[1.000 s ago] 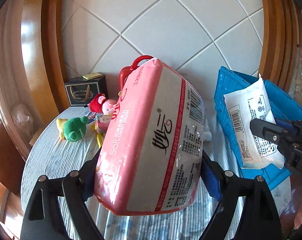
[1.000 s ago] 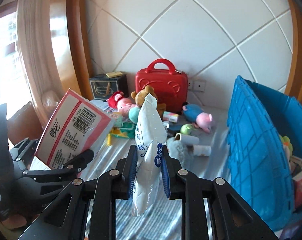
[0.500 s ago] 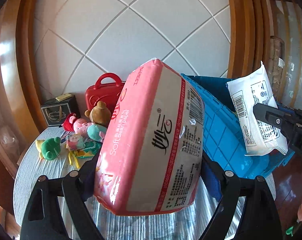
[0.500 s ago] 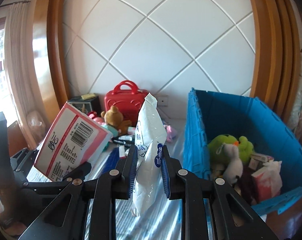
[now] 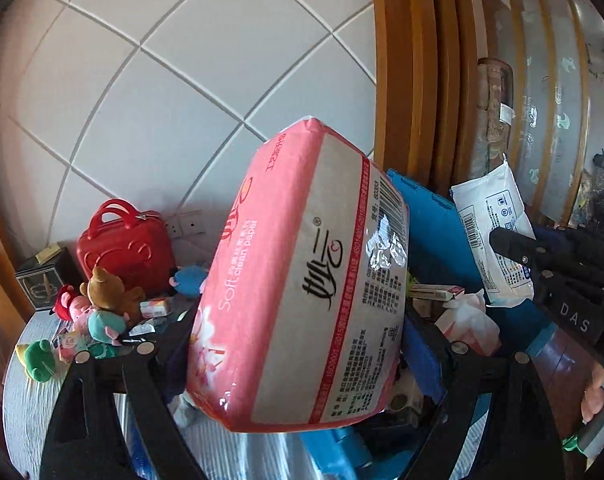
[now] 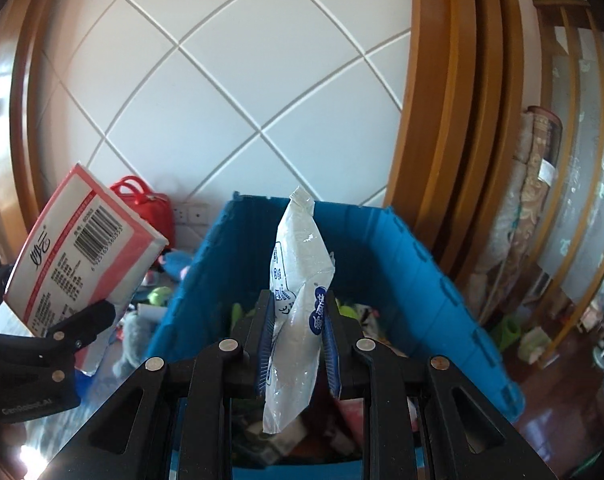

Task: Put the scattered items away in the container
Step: 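Lift the pink tissue pack with the left tool while the right tool carries the wipe packet to the crate, then release the tissue pack with the left tool while the right tool drops the wipe packet into the crate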

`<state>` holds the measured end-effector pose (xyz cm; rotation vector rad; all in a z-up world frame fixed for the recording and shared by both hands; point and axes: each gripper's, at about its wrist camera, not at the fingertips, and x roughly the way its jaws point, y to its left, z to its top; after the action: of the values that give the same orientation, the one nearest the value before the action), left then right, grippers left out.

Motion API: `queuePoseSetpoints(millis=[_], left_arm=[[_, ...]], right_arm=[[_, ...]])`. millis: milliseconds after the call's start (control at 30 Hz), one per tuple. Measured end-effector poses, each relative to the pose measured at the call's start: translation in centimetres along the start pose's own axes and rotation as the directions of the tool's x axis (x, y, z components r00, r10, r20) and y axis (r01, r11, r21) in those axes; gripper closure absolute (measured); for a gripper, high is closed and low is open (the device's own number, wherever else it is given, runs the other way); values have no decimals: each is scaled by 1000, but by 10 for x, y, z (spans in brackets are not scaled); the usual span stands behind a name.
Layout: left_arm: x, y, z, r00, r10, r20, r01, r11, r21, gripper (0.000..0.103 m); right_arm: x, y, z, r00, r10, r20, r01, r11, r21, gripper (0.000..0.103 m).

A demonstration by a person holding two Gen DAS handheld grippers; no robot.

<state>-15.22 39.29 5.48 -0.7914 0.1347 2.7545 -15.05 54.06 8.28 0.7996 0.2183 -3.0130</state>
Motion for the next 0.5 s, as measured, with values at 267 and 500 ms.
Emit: queuePoseSetpoints(millis=[267, 500], left_arm=[[103, -98, 6, 955, -59, -291, 56, 998, -20, 16], [137, -143, -1, 915, -26, -402, 39, 999, 24, 14]], right_arm=[[81, -96, -26, 978, 8, -207, -18, 999, -45, 81], [117, -136, -57, 938, 42, -344, -69, 996, -65, 80]])
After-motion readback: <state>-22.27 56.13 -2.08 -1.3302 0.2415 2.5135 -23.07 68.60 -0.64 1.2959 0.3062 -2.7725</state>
